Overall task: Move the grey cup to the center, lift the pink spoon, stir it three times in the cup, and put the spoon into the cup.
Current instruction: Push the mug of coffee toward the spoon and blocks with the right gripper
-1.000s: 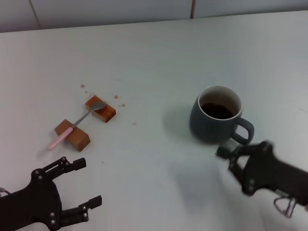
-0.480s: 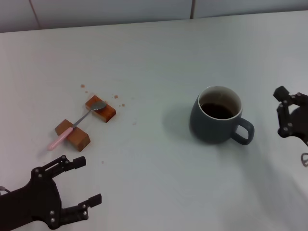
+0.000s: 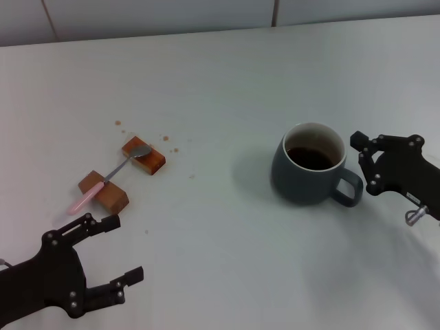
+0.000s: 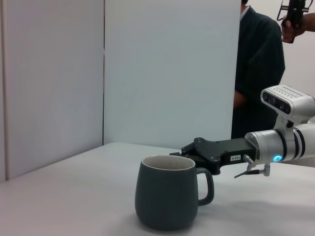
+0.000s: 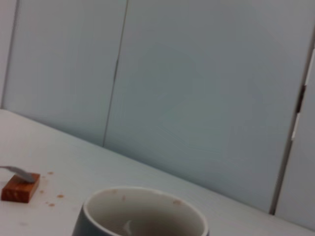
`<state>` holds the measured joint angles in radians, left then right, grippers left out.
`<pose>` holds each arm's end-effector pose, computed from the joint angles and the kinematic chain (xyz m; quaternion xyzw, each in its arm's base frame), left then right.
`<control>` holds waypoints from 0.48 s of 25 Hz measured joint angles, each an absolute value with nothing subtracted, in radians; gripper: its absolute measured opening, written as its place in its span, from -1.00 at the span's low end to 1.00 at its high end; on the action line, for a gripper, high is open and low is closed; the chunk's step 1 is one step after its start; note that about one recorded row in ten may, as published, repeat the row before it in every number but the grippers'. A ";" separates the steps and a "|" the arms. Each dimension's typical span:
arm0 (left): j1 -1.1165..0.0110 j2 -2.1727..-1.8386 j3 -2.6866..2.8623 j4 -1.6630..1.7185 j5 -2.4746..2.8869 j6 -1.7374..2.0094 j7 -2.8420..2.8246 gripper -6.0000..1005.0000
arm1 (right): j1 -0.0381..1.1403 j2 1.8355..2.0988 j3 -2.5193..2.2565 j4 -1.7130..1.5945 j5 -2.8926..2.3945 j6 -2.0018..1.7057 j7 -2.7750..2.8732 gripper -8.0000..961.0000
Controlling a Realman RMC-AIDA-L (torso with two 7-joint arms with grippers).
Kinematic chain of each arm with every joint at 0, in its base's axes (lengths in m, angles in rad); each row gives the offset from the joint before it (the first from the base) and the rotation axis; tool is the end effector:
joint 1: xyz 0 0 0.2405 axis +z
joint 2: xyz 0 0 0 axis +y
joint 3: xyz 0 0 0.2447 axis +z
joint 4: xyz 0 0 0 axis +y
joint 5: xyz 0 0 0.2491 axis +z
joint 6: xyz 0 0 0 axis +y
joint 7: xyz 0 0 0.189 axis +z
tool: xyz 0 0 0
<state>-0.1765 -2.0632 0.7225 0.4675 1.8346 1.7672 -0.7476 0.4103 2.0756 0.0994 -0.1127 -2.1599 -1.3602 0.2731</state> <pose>-0.3291 0.2303 -0.0446 -0.9241 -0.1116 -0.3150 0.1852 0.3482 0.3257 -0.0694 -0.8631 0.0984 0.2348 0.4362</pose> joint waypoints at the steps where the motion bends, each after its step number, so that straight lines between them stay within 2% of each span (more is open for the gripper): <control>1: -0.177 -2.063 0.719 0.467 1.835 1.767 -0.748 0.72 | 0.415 2.076 0.090 -0.117 -2.160 -1.354 0.282 -0.96; 12: -0.177 -2.065 0.707 0.468 1.833 1.770 -0.749 0.72 | 0.477 2.077 -0.064 -0.136 -2.160 -1.342 0.415 -0.96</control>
<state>-0.1774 -2.0648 0.7071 0.4676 1.8331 1.7696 -0.7486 0.4768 2.0773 -0.0642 -0.1355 -2.1599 -1.3422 0.4147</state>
